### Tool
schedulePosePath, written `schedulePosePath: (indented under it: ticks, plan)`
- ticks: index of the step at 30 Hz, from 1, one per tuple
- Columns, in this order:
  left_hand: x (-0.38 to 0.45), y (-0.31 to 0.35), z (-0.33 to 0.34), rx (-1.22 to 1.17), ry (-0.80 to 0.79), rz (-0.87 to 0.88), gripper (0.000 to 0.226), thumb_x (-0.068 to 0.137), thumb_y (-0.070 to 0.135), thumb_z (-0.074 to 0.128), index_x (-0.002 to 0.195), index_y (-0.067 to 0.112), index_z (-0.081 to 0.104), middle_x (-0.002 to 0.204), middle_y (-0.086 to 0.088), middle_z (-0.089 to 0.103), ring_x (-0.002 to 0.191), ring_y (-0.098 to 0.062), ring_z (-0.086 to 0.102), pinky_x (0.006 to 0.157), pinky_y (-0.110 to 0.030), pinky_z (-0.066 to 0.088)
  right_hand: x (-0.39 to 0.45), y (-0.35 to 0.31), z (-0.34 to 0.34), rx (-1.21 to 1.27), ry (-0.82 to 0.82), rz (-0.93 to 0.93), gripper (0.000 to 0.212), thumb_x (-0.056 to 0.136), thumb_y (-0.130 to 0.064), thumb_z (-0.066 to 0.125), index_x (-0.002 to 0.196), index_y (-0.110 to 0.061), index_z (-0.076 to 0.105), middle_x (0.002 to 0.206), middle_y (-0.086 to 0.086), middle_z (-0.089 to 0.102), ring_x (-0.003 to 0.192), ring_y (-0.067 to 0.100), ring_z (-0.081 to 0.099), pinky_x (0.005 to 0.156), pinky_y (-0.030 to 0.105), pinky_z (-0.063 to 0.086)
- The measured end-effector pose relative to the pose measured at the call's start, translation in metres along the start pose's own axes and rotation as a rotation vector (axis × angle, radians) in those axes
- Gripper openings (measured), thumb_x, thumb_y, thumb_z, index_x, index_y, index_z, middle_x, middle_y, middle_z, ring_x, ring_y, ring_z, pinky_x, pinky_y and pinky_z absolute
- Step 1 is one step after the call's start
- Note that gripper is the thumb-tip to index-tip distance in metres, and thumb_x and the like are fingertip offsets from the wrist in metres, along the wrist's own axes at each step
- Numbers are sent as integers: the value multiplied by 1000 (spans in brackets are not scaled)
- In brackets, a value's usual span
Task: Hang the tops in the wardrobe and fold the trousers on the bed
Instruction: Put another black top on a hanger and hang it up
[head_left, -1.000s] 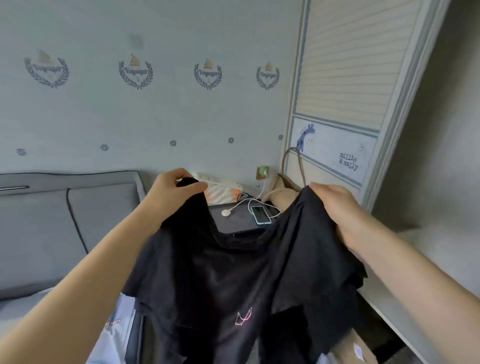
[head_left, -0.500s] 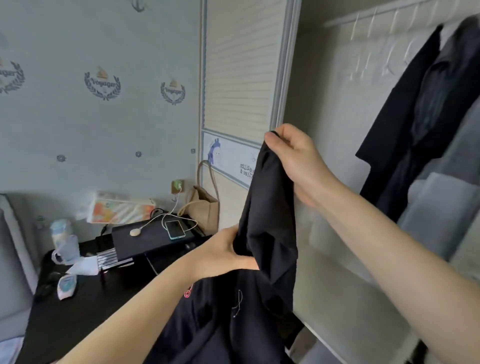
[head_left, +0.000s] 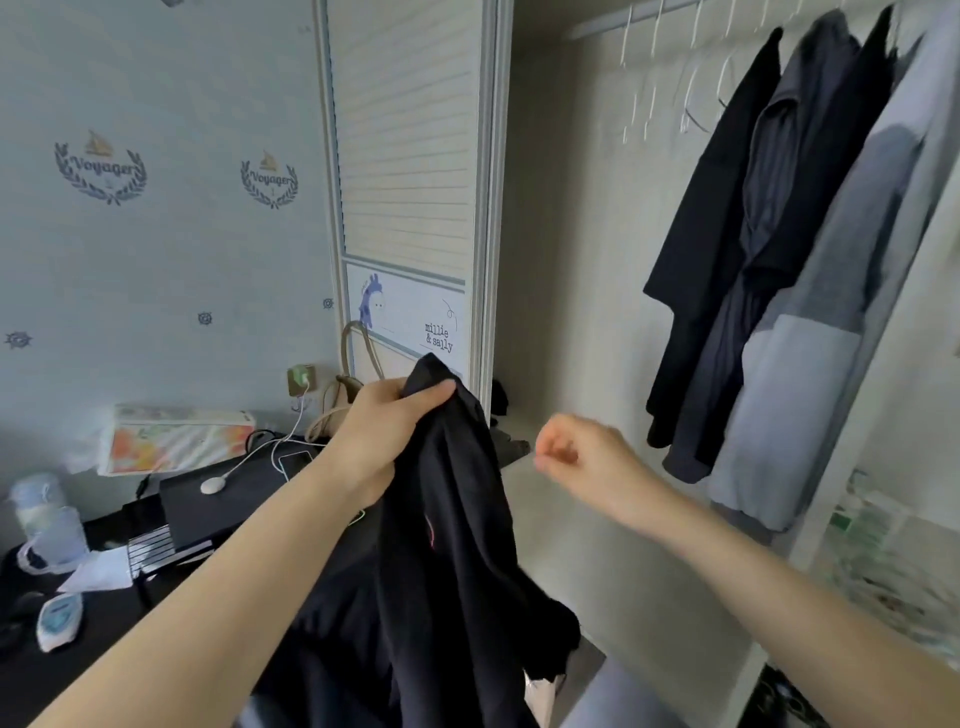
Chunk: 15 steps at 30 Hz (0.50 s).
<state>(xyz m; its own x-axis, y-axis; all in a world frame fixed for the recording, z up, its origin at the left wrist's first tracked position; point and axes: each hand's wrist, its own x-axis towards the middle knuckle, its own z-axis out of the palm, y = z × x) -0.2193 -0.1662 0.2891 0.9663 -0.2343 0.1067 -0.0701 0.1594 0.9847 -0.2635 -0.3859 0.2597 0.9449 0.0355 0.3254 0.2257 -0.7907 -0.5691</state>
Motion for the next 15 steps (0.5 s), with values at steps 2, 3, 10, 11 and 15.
schedulePosePath:
  ticks: [2,3,10,11,15]
  plan:
    - [2,5,8,35,-2,18,31,90,21,69,103,-7,67,101,-23,72,97,-37,69,93,-48,54,-17,-15,21,166,-306,73,21,92,-30,59,85,-10,61,77,5,66,67,10,58,66,26,47]
    - [2,6,12,54,1,25,31,89,21,70,103,-7,67,101,-23,72,97,-37,70,94,-49,54,-24,-20,31,172,-455,96,31,93,-39,56,83,-10,59,76,6,63,67,10,56,66,28,47]
    - [12,1,14,186,-1,28,25,91,22,69,102,-1,69,100,-17,74,94,-30,72,93,-46,55,-32,-16,40,30,-233,39,21,93,-24,59,82,-7,61,66,-1,55,57,6,50,52,12,34]
    - [13,-1,12,245,-26,27,24,90,22,69,103,2,70,100,-14,74,94,-28,72,94,-45,55,-32,-20,31,68,-161,27,22,92,-21,60,77,-5,60,62,-1,51,52,5,45,50,13,32]
    - [12,-19,11,631,-256,-35,24,89,35,70,103,16,72,96,1,76,95,-16,71,88,-31,55,-23,-33,-2,324,69,48,29,92,-16,58,77,8,61,66,15,63,56,14,60,58,31,50]
